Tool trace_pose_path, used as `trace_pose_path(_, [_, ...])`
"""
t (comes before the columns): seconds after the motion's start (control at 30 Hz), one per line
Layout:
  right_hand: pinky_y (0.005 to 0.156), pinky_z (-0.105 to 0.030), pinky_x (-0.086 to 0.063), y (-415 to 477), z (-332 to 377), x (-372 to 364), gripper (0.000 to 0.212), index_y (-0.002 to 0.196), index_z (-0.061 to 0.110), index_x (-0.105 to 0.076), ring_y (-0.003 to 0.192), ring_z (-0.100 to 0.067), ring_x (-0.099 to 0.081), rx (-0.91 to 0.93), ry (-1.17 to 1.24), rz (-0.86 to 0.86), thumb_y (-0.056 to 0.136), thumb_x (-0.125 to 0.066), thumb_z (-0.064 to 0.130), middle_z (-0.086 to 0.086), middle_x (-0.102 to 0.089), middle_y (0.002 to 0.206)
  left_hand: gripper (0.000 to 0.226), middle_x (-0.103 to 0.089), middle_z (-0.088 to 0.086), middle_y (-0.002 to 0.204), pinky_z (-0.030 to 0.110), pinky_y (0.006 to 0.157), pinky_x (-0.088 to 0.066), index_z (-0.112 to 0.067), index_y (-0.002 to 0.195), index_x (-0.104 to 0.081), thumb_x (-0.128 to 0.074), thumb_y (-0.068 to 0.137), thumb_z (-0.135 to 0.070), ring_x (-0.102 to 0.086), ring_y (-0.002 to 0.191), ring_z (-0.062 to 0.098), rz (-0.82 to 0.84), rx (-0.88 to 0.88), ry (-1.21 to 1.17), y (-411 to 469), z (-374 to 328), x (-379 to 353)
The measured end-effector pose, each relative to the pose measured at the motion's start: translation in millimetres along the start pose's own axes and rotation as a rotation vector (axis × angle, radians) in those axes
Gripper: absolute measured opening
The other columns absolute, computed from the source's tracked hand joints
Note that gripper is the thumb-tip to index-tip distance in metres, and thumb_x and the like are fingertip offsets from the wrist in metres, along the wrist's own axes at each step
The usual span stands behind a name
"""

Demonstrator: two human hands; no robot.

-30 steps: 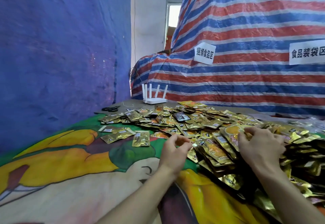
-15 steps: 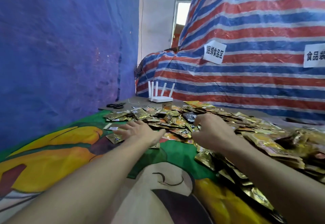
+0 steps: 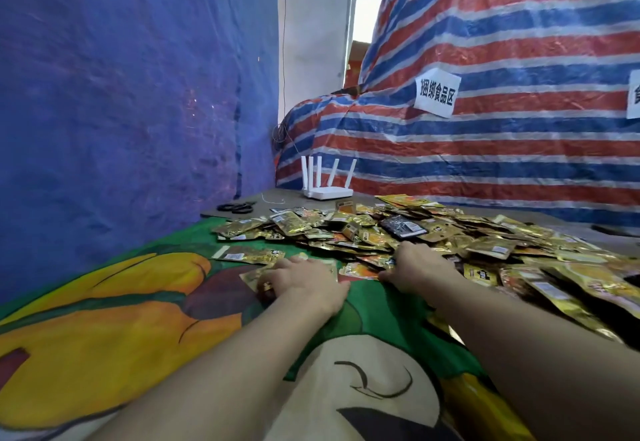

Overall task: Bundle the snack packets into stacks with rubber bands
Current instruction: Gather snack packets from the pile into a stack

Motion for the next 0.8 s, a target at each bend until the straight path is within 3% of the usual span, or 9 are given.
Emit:
trace_pose_path(0.07, [0.091,-0.046,-0.053,-3.9,4.9,0.6,0.018,0.096,0.018,-0.048,0.091,-0.03,-0.057,0.081,-0.036,-0.071,0.097,-0.061,0.03,-0.007,-0.059,0.097,0.057,-0.049,0.019,0.139,0.051,0.1,-0.041,-0.012,0.137,-0.051,-0.046,0.097,-0.052,-0.045,0.126,0.039,-0.043,-0.101,0.01,-3.8,-5.2,7.0])
trace_pose_path(0.13, [0.08,-0.04,-0.052,-8.3,9.3,5.5,0.005,0.097,0.015,-0.051,0.082,-0.029,-0.052,0.143,-0.06,-0.115,0.096,-0.055,0.014,-0.005,-0.051,0.085,0.038,-0.057,0.014,0.13,0.047,0.099,-0.046,-0.014,0.127,-0.056,-0.049,0.097,-0.035,-0.052,0.12,0.036,-0.059,-0.206,0.045,-9.5,-7.9,14.8])
trace_pose_path(0.33, [0.071,-0.039,-0.049,-30.4,11.0,33.9,0.023,0.112,0.014,-0.06,0.089,-0.034,-0.06,0.232,-0.027,-0.233,0.091,-0.053,0.006,-0.008,-0.057,0.096,0.032,-0.056,0.014,0.131,0.045,0.09,-0.048,-0.005,0.131,-0.053,-0.048,0.1,-0.012,-0.056,0.12,0.034,-0.046,-0.496,0.262,-28.6,-5.4,32.6])
trace_pose_path(0.5, [0.073,-0.043,-0.058,-49.9,5.3,50.0,0.048,0.131,0.018,-0.058,0.093,-0.035,-0.065,0.221,0.234,-0.284,0.086,-0.055,0.001,-0.014,-0.068,0.115,0.038,-0.055,0.013,0.135,0.039,0.089,-0.039,-0.004,0.137,-0.041,-0.048,0.1,-0.009,-0.055,0.123,0.033,-0.088,-0.467,0.311,-32.3,-0.7,35.6])
trace_pose_path(0.57, [0.067,-0.039,-0.06,-54.8,-2.5,54.6,0.046,0.131,0.018,-0.06,0.087,-0.029,-0.067,0.183,0.461,-0.252,0.089,-0.058,0.0,-0.007,-0.067,0.107,0.041,-0.056,0.01,0.134,0.037,0.091,-0.039,-0.009,0.137,-0.042,-0.052,0.099,-0.016,-0.055,0.123,0.031,-0.136,-0.434,0.327,-33.7,3.7,35.5])
trace_pose_path(0.7, [0.074,-0.044,-0.063,-68.6,-19.9,69.5,0.029,0.113,0.016,-0.06,0.09,-0.027,-0.067,0.097,0.718,-0.174,0.088,-0.069,0.006,-0.005,-0.061,0.104,0.025,-0.058,0.008,0.129,0.037,0.083,-0.036,-0.017,0.124,-0.049,-0.046,0.099,-0.015,-0.055,0.121,0.03,-0.158,-0.289,0.064,-42.3,13.1,36.0])
trace_pose_path(0.8, [0.077,-0.045,-0.062,-82.5,-34.7,75.7,0.039,0.122,0.016,-0.049,0.098,-0.028,-0.064,0.059,0.842,-0.189,0.089,-0.063,0.0,-0.008,-0.059,0.112,0.006,-0.062,0.005,0.115,0.035,0.076,-0.033,-0.019,0.104,-0.046,-0.045,0.099,-0.015,-0.058,0.112,0.03,-0.231,-0.151,-0.254,-52.7,15.9,38.8])
Point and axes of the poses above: each hand's wrist, its own y-axis towards the middle knuckle, its own x-axis out of the back of the hand, z = x × y, the point moved 2 cm from there along y, towards the middle knuckle
